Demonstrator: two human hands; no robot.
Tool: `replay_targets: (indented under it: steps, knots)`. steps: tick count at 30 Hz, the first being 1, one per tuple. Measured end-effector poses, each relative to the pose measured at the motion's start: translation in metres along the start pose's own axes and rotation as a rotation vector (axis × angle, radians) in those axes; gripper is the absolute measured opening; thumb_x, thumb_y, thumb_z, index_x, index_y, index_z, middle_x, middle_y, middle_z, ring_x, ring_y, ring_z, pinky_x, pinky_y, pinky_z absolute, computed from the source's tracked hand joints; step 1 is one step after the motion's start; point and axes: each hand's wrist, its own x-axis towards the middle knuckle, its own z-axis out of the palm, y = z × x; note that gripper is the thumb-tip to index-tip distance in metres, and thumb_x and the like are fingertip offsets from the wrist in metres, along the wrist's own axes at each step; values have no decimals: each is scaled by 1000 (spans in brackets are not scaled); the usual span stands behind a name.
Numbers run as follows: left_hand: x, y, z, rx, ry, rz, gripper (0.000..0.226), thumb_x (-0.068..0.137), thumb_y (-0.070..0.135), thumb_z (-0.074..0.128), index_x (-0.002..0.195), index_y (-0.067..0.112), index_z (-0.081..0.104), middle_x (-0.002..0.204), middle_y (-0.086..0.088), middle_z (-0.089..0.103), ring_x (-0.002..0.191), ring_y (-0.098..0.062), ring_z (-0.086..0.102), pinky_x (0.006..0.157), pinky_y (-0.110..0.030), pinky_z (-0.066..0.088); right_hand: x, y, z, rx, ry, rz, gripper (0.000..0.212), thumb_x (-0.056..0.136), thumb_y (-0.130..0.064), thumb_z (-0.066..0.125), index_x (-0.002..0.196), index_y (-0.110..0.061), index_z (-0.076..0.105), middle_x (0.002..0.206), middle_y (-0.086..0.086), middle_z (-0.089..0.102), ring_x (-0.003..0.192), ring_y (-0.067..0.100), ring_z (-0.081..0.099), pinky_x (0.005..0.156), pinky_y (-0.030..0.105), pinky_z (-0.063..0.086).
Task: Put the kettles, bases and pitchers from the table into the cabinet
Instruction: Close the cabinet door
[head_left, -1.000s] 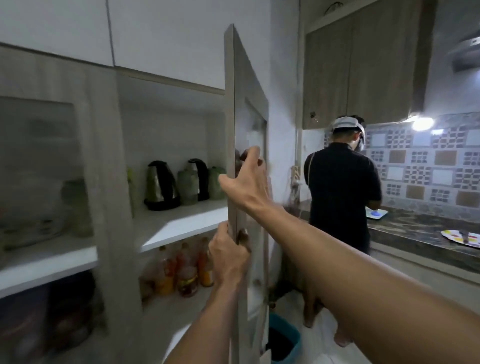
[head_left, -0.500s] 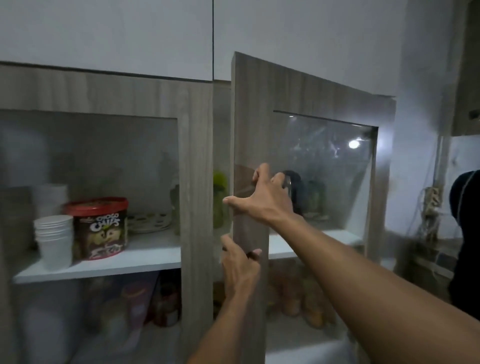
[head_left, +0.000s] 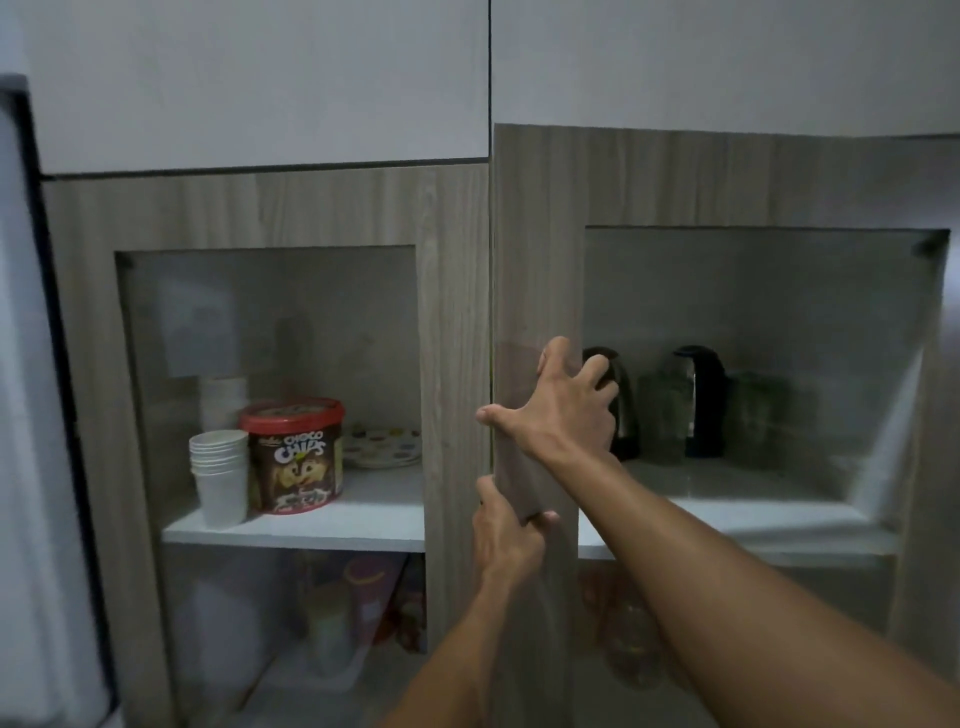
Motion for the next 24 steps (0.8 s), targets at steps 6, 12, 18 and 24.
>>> replay_targets:
  steps: [6,12,18,24]
  knots:
    - [16,-10,5,11,38,25,68,76,28,78,124,20,30,120,-8,57,102,-24,61,77,-34,56,6,1,6,30,0,-21,82,65,-63,79,121,-25,32,130,14,33,115,34,43,78,38,50]
    - [32,-13,-5,253,381,87,122,59,50,86,149,10,14,152,-16,23,139,-31,29,111,-42,35,22,5,15,79,0,2,42,88,-34,70,112,-24,39,127,13,42,110,32,51,81,41,50]
    - [59,-9,-7,384,384,122,135,64,53,81,153,4,-8,161,-18,-1,150,-33,5,122,-45,16,42,2,36,23,51,11,37,89,-29,69,113,-23,41,125,14,43,107,32,51,73,37,48]
    - [77,-17,4,367,325,51,138,65,55,79,152,4,-14,161,-17,-8,150,-34,-1,120,-43,16,61,7,56,10,98,5,37,88,-31,70,110,-23,41,123,12,44,104,30,51,68,35,50]
